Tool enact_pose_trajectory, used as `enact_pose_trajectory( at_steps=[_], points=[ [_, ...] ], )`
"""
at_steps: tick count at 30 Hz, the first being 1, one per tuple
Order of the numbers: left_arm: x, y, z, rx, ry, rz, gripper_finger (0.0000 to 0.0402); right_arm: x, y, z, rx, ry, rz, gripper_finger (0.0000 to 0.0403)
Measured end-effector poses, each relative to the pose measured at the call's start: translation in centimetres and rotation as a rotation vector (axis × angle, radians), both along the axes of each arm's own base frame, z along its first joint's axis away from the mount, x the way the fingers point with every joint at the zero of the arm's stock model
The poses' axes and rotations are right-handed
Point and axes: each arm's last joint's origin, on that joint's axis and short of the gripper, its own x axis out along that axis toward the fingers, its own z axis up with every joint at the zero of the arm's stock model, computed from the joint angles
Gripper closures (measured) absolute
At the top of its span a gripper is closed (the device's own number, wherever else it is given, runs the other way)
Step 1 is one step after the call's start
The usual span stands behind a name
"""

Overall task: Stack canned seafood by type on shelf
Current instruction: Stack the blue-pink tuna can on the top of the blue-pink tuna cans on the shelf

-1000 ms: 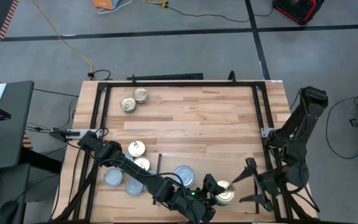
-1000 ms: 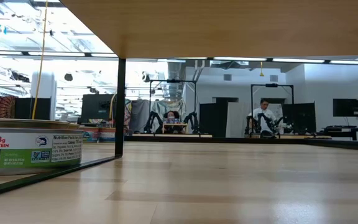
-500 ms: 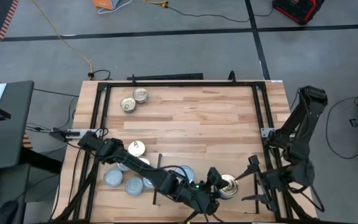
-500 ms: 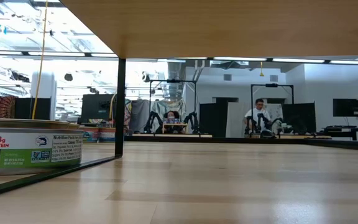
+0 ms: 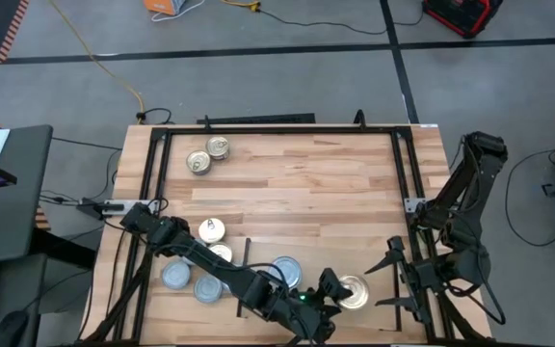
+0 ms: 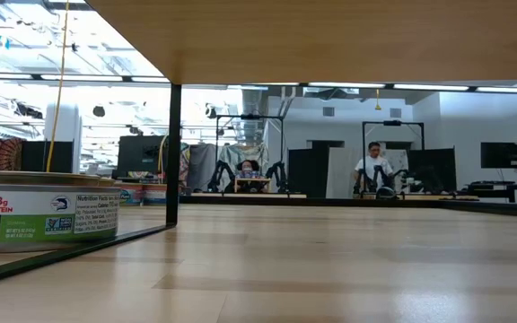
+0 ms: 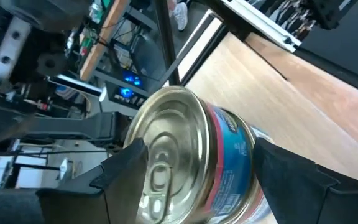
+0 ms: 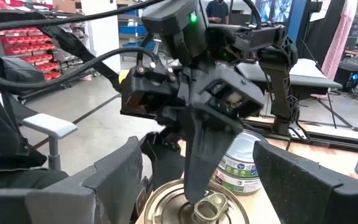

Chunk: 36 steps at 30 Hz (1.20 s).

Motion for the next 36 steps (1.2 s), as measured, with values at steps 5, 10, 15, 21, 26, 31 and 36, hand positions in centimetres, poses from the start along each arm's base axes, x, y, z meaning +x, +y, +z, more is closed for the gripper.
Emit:
enact_pose_trajectory(
  at_steps=[5,10,15,21,26,31,36],
  points=[
    [-1.4,-0.8,2.0,-0.018,-0.048,-0.008,0.0124,0.0,0.0,-0.1,-0.014,0.007,-0.003,0.0072],
    [-4.3,-0.8,6.2,-0.120,-0.097,-0.007,0.0124,0.0,-0.2,-0.2,-0.028,0.005,-0.056,0.0072],
    [-6.9,2.2,9.6,-0.336,0.004,0.005,0.0130,0.3,-0.7,-0.2,-0.035,0.014,-0.078,0.0072],
    [-8.6,5.3,10.0,-0.402,0.095,0.114,0.0156,1.5,-2.5,-0.3,-0.010,0.060,-0.161,0.0072],
    [-10.8,7.5,8.8,-0.393,0.096,0.198,0.0182,1.9,-4.2,0.5,0.038,0.050,-0.197,0.0072],
    [-14.1,10.9,7.3,-0.475,-0.034,0.240,0.0202,1.6,-6.8,2.0,0.071,0.004,-0.237,0.0072],
    [-18.5,16.3,5.8,-0.596,-0.203,0.347,0.0208,2.7,-9.9,2.4,0.120,0.012,-0.316,0.0072]
  ],
)
